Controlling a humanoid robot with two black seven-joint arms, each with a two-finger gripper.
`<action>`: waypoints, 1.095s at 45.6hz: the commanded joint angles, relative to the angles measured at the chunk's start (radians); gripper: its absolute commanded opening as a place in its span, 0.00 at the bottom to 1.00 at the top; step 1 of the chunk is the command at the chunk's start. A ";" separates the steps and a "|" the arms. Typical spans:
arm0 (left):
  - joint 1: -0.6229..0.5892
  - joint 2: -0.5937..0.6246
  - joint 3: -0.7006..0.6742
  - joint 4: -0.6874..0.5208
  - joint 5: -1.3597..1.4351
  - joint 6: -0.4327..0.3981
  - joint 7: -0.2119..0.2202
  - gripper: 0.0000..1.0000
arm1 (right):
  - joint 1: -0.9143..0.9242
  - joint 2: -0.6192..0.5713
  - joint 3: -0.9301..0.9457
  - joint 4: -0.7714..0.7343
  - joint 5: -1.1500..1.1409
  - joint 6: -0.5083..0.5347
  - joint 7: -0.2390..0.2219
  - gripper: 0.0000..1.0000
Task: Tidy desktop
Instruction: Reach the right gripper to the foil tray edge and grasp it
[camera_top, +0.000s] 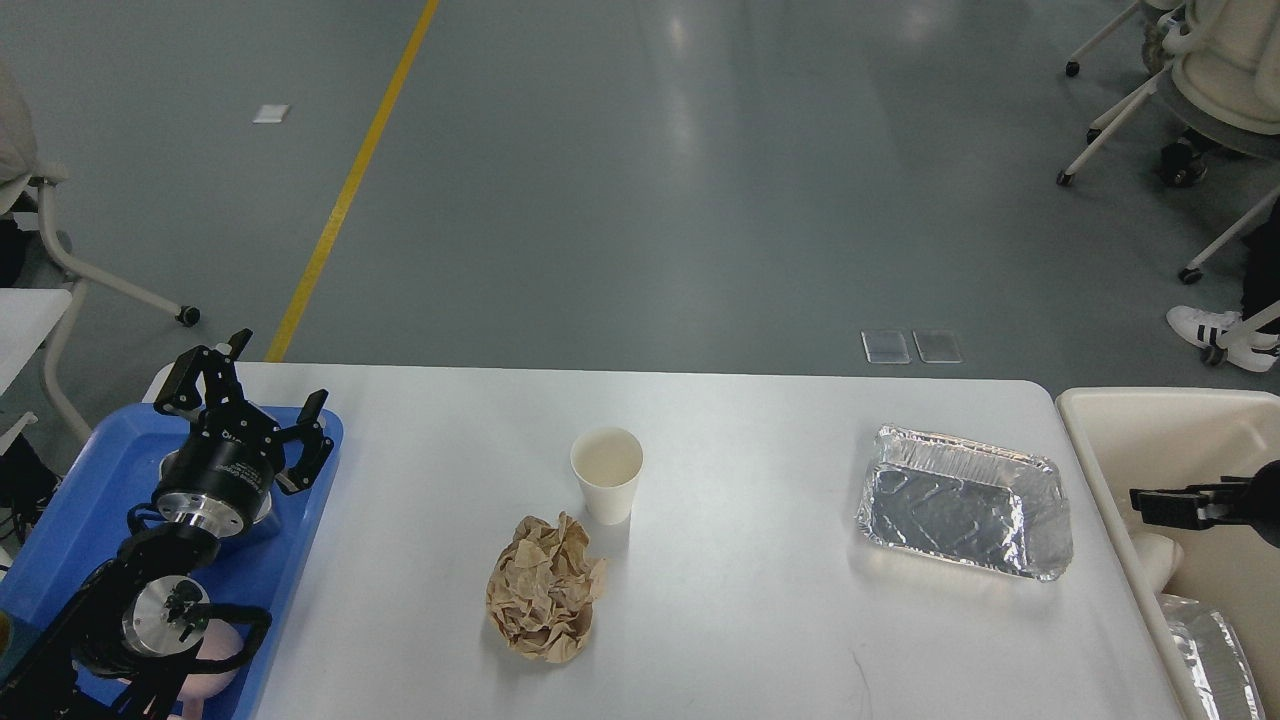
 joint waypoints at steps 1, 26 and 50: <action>-0.002 -0.005 0.000 0.000 0.000 0.002 0.001 0.97 | 0.002 0.050 -0.005 0.011 0.060 0.003 -0.004 1.00; -0.005 0.006 0.035 0.009 0.003 0.039 0.006 0.97 | -0.032 0.248 -0.005 -0.199 0.229 0.000 -0.047 1.00; 0.000 0.009 0.037 0.009 0.003 0.031 0.009 0.97 | -0.053 0.359 -0.006 -0.314 0.304 -0.001 -0.045 0.98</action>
